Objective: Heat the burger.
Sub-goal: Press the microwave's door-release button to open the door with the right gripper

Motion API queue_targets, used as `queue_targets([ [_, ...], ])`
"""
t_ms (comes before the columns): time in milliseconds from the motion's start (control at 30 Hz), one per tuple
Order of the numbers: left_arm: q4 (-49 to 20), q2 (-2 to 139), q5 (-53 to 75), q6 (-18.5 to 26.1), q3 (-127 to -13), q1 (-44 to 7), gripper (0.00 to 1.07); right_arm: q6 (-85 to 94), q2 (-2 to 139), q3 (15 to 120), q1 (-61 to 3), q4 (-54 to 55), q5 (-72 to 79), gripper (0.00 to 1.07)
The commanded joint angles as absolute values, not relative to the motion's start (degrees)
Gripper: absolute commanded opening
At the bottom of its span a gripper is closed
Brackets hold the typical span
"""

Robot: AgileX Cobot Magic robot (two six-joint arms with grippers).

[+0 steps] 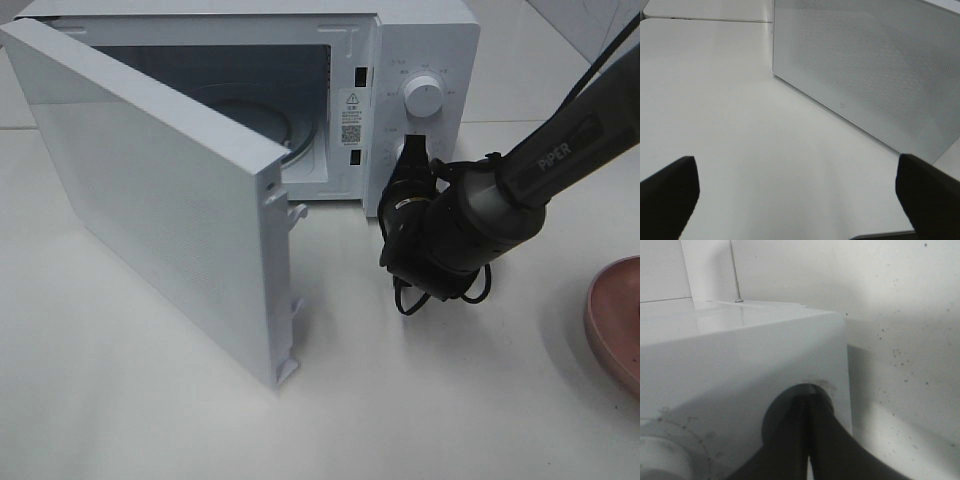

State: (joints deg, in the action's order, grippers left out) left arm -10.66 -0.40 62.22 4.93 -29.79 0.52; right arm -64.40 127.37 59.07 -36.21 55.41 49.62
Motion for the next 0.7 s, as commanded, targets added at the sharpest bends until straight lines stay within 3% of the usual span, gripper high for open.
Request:
queue_targets([
  [33, -10.7, -1.4, 61.5, 4.8, -29.6, 0.3, 1.0, -63.9, 126.6, 63.4, -34.3, 46.9, 55.0, 0.01],
  [700, -10.7, -1.4, 61.5, 4.8, -29.6, 0.3, 1.0, -63.0, 117.5, 50.2, -35.0, 43.0, 42.4, 0.01],
])
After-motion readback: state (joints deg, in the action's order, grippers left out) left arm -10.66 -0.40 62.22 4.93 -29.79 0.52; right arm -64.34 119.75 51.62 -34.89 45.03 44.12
